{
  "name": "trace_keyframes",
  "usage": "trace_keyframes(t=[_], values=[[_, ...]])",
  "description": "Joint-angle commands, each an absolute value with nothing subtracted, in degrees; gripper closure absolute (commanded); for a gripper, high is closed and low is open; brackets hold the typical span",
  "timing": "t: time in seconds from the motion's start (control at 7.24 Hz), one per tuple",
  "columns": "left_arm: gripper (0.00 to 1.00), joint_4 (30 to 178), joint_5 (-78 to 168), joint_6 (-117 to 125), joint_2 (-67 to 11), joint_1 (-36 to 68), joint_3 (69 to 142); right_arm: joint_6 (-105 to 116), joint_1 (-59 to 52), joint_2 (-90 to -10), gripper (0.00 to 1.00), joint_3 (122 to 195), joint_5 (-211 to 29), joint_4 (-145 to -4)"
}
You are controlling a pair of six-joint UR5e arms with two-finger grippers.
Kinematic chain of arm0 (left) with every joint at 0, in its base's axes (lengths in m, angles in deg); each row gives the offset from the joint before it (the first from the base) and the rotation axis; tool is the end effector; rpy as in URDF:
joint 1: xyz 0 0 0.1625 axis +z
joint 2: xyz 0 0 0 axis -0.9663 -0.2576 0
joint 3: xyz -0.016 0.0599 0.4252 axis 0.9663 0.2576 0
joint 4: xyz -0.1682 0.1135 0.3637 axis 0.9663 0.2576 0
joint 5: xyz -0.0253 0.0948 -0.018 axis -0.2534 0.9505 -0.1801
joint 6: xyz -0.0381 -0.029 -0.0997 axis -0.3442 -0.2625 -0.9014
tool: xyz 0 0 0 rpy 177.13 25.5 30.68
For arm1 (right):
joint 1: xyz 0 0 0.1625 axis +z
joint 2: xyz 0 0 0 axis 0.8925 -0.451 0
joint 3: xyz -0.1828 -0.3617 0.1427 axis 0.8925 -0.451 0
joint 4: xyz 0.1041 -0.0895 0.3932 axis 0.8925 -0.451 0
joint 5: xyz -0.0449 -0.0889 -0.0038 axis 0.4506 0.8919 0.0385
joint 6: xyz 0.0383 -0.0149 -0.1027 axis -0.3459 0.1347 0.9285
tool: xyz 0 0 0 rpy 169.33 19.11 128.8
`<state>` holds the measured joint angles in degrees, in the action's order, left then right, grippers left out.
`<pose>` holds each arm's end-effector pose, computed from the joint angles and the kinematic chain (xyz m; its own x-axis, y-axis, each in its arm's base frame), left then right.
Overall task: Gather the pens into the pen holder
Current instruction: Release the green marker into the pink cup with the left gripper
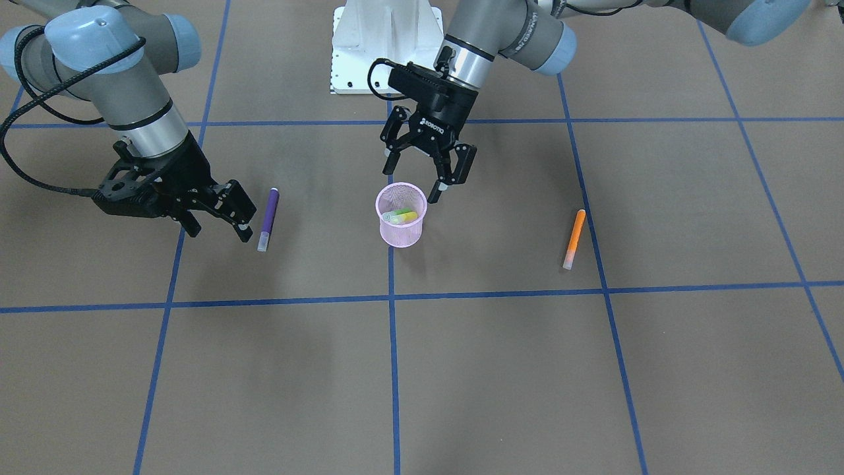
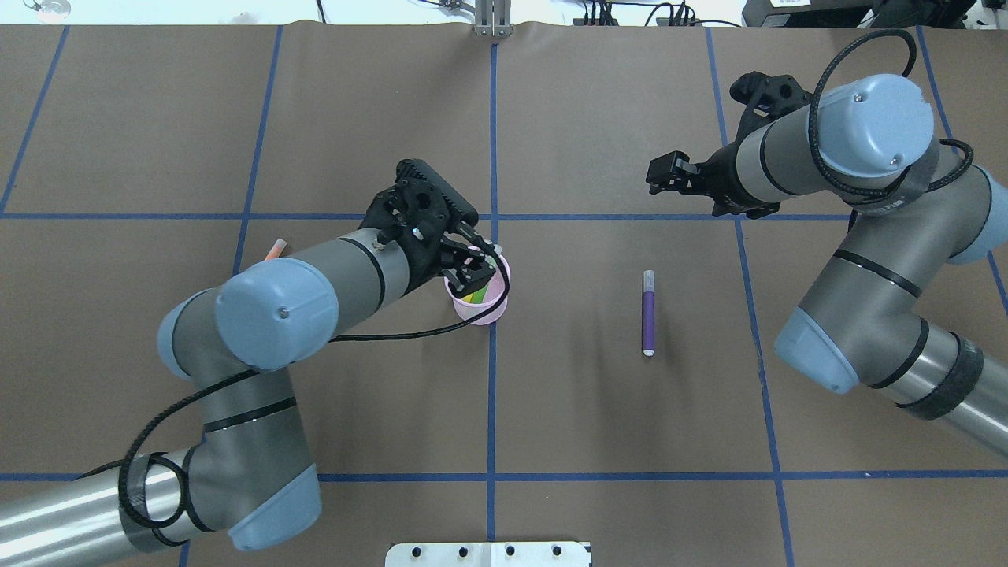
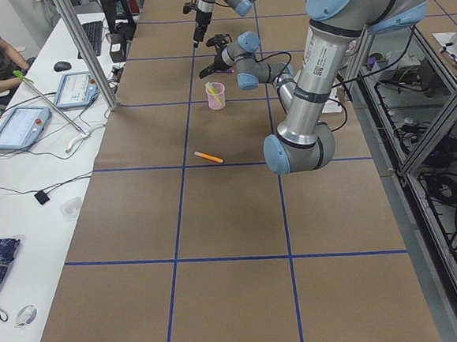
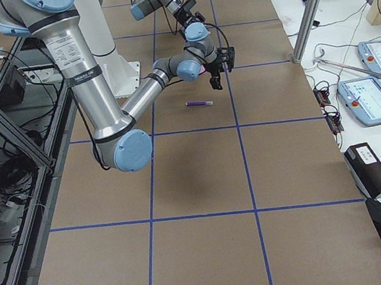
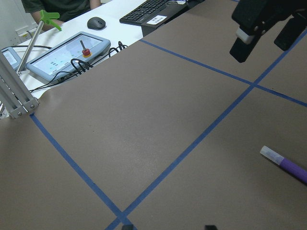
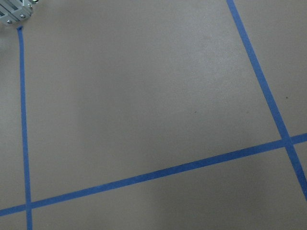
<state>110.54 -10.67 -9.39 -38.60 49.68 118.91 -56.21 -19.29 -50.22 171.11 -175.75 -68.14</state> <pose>0.4959 -0.4104 0.1815 0.6339 0.6520 -0.4160 0.1183 0.4498 0.8853 -0.3729 -0.4978 0.3142 0.5028 0.2174 0.8366 -0.3916 0.9201 -0.0037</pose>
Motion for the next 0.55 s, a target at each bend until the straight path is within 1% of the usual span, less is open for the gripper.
trace_keyframes(t=[0.0,0.14,0.28,0.41], values=[[0.03,109.8,-15.6,-12.4,-28.6,44.8,126.3,-57.5,-23.4,-50.2,0.02,168.6,-176.7,-61.9],[0.03,109.9,-19.6,-14.2,-23.9,42.9,127.9,-57.0,-25.4,-49.6,0.09,168.5,-178.1,-65.8],[0.02,110.2,-22.4,-14.4,-18.2,41.4,129.0,-56.3,-23.9,-47.8,0.11,168.6,-180.9,-69.9],[0.02,110.0,-22.7,-16.6,-12.8,41.4,132.5,-51.1,-21.0,-47.1,0.12,165.4,-191.2,-71.9]])
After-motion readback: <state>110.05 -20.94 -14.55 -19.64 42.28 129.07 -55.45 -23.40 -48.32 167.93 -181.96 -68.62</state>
